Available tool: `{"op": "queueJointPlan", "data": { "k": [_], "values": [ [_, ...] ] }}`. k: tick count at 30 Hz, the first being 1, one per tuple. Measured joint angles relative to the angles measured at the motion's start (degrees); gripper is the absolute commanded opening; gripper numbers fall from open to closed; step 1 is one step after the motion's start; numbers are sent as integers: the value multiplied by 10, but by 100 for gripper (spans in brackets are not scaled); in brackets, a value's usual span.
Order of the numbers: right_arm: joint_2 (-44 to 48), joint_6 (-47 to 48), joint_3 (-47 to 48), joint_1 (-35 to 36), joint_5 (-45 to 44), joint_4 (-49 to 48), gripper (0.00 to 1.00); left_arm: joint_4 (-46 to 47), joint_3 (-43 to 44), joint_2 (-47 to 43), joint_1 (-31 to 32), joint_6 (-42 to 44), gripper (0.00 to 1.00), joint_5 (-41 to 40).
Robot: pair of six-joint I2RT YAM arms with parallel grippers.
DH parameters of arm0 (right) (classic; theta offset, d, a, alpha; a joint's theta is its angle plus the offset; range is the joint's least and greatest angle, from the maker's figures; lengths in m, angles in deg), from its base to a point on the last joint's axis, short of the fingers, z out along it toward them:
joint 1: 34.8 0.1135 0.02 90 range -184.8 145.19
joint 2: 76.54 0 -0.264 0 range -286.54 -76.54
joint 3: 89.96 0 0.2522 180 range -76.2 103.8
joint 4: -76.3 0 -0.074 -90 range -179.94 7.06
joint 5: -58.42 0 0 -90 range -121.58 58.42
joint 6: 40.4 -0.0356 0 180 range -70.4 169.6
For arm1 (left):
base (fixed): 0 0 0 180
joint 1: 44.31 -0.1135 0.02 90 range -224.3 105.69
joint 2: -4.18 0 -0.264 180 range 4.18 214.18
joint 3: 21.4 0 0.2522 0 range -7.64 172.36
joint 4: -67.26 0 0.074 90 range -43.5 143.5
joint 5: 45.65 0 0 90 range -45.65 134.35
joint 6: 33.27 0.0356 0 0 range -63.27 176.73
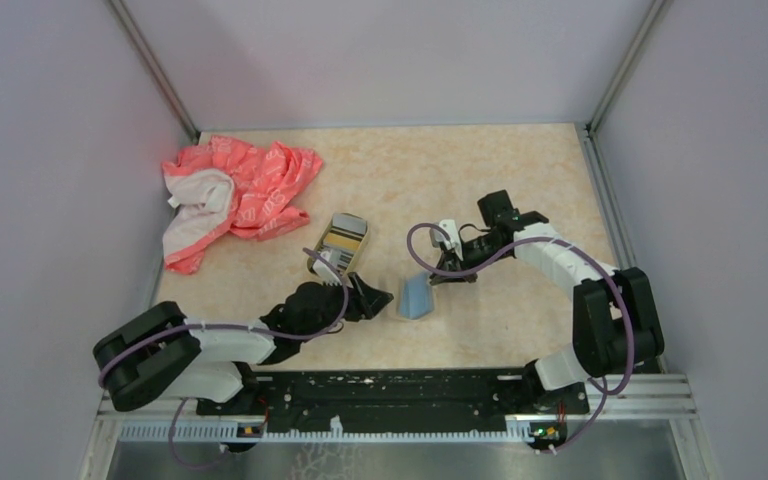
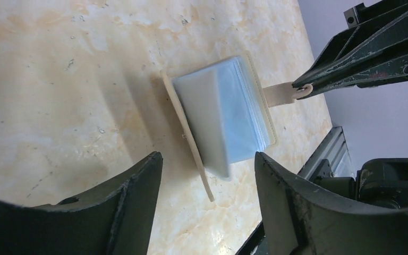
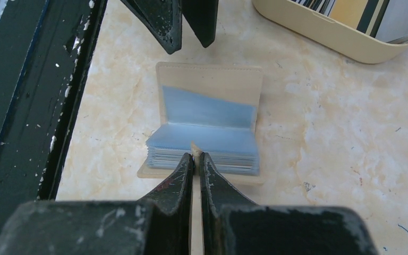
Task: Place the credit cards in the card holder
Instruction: Open the card holder at the center of the board.
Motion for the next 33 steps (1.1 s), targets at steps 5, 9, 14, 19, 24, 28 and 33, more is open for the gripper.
{"op": "queueJointPlan", "data": {
  "k": [5, 9, 14, 19, 24, 28, 33],
  "values": [
    [0, 0, 0, 0, 2, 1, 0, -50, 0, -50, 0, 12, 64, -14],
    [0, 0, 0, 0, 2, 2, 0, -70, 0, -74, 0, 17, 64, -15],
    [0, 0, 0, -1, 2, 2, 0, -74, 0, -77, 3, 22, 63, -7],
    [3, -3, 0, -7, 3, -2, 0, -59, 18, -40, 6, 26, 63, 16],
    [10, -12, 0, -11, 6, -14, 0, -34, 46, 19, 10, 27, 62, 45],
    [13, -18, 0, -14, 7, -22, 0, -18, 64, 50, 10, 27, 62, 65],
    [13, -21, 0, -15, 7, -26, 0, -3, 75, 68, 11, 26, 56, 82]
  ]
}}
